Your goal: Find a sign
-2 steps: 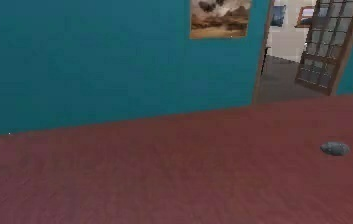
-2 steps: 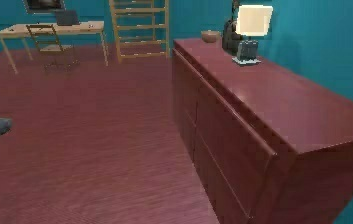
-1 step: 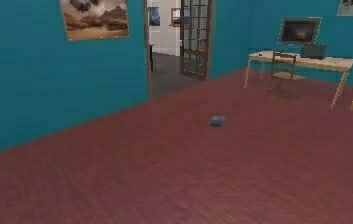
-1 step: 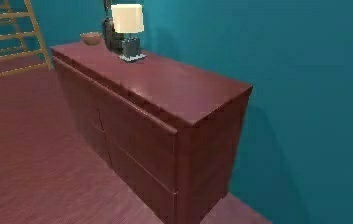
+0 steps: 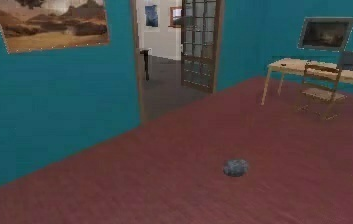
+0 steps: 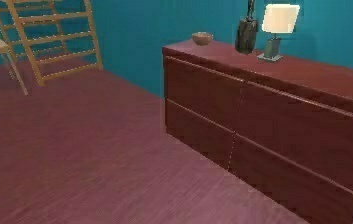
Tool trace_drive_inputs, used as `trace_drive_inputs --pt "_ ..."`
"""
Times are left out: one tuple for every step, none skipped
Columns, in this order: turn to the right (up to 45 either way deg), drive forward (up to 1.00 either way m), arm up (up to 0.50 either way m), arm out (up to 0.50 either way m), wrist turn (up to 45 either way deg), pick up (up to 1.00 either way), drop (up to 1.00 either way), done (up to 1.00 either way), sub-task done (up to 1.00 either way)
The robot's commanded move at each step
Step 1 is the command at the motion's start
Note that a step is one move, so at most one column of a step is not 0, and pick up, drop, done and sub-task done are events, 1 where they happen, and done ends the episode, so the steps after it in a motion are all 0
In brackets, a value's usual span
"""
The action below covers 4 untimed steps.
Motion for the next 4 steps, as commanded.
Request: trace_drive_inputs --pt "0.0 1.00 0.00 0.00 0.0 0.00 0.00 0.00 0.00" --pt "0.0 1.00 0.00 0.00 0.0 0.00 0.00 0.00 0.00" --pt "0.0 0.70 0.00 0.00 0.0 0.00 0.00 0.00 0.00" --pt "-15.0 0.00 0.00 0.00 0.0 0.00 0.00 0.00 0.00"
